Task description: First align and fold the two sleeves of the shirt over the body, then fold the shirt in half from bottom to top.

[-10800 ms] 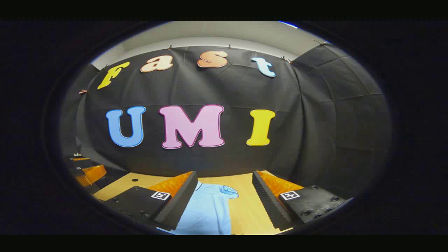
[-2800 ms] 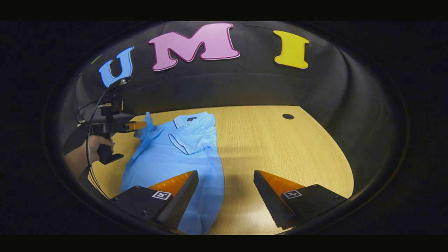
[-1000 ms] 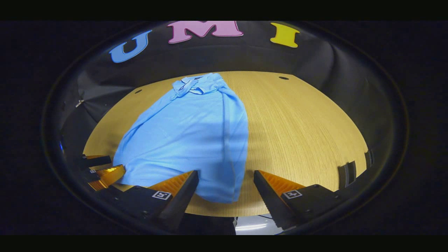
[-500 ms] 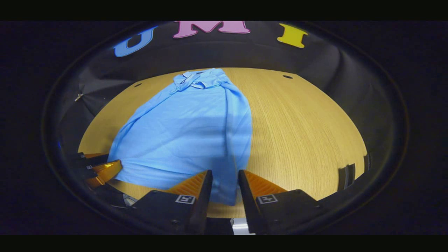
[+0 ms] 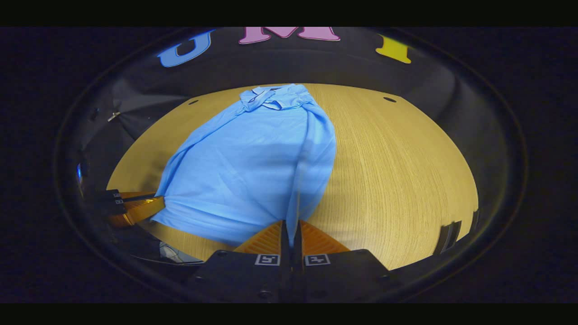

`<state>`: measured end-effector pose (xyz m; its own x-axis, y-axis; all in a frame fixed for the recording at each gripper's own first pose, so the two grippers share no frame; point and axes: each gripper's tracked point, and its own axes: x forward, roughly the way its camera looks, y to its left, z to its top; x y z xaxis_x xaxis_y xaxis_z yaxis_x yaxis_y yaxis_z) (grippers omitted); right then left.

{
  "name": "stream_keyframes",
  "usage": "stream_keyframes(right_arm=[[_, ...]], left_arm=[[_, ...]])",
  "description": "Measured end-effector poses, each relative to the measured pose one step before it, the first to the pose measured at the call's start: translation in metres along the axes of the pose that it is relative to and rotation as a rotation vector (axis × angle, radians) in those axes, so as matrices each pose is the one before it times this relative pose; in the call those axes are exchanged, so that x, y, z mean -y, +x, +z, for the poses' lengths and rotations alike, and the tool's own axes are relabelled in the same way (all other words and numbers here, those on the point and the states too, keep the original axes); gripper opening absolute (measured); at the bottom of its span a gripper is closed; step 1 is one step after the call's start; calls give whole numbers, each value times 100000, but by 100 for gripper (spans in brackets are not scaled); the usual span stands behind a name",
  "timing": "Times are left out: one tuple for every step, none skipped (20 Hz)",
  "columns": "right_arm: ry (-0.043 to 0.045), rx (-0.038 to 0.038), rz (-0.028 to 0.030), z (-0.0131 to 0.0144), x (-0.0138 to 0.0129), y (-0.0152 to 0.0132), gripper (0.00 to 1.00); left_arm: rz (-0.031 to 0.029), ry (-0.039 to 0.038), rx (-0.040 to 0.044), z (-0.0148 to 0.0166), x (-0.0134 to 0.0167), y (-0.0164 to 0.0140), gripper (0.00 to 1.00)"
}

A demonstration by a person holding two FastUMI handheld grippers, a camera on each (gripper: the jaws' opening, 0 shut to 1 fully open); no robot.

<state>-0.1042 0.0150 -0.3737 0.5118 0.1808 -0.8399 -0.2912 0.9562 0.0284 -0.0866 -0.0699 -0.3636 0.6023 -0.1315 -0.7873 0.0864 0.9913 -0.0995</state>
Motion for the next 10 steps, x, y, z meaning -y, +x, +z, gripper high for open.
stream_keyframes(right_arm=[[474,-1114,542,-56,1,67,5],[592,-336,1030,107,-127,-202,5],[575,439,1253,444,-155,-375,5],[185,1007,1619,603,-232,-442,5],[-940,1188,1055,836,-143,-453,5],[-1420,1739,791,1223,-110,-531,11],[-1325,1915,978,1248,-114,-498,5],[-881,1820,1104,1290,-198,-498,5],[-187,1650,1336,1370,-261,-414,8],[856,1777,1394,1615,-207,-165,11]], left_arm=[[150,-539,-1016,83,-16,-23,7],[788,-211,-510,75,-104,-258,6],[999,354,476,426,-206,-402,6],[170,-331,836,476,-48,-476,6],[-6,-1303,1281,835,-43,-684,6],[-249,-1319,1221,768,-92,-491,6],[-131,-1511,1095,1121,-118,-705,6],[207,-1067,1028,904,-156,-523,6],[219,-823,1671,1367,-206,-513,6],[635,-401,1799,1606,-220,-525,6]])
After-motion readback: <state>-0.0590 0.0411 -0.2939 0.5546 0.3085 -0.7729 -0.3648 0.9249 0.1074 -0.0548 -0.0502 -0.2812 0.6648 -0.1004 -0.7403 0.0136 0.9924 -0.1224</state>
